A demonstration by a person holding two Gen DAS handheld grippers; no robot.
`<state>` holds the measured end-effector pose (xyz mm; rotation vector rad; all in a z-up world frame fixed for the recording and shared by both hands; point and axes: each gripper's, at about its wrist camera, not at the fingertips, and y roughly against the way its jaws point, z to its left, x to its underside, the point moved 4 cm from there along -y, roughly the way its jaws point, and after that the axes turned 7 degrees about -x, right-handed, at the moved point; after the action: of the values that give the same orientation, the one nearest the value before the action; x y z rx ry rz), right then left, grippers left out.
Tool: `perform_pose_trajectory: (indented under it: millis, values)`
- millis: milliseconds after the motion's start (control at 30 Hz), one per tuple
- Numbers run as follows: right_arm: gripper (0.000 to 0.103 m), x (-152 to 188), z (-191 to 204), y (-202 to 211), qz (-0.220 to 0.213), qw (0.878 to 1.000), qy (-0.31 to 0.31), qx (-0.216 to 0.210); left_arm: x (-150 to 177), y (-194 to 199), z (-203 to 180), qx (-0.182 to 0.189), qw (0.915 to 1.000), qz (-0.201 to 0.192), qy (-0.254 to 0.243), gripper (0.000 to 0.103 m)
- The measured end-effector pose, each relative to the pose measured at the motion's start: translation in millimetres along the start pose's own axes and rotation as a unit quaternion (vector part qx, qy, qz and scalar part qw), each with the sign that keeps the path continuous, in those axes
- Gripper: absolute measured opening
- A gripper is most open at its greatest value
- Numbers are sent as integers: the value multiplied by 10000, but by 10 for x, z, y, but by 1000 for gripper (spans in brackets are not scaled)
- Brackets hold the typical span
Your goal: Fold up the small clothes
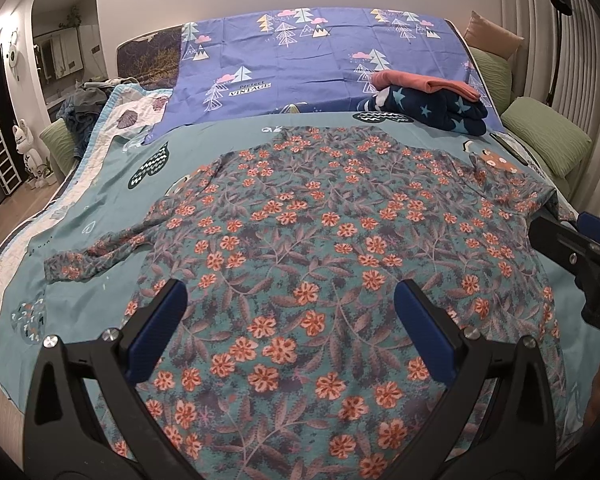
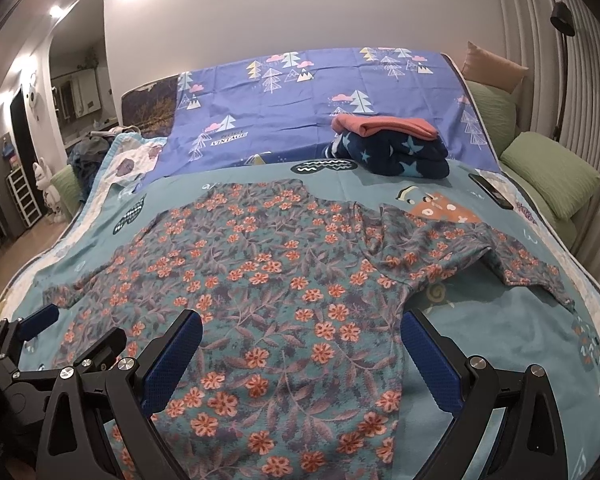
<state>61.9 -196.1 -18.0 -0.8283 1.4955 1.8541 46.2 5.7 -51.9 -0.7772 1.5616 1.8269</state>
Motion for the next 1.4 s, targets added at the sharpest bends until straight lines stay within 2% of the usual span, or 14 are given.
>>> perform_pose_trajectory:
  millis: [833, 1400]
  values:
    - [101, 12, 35, -68, 59, 10000, 17, 25, 23, -54, 24, -30, 10000, 21, 23, 103]
    - [101, -91, 204, -306, 316, 9993, 208, 24, 8, -191, 242, -46, 9997, 154, 179, 103]
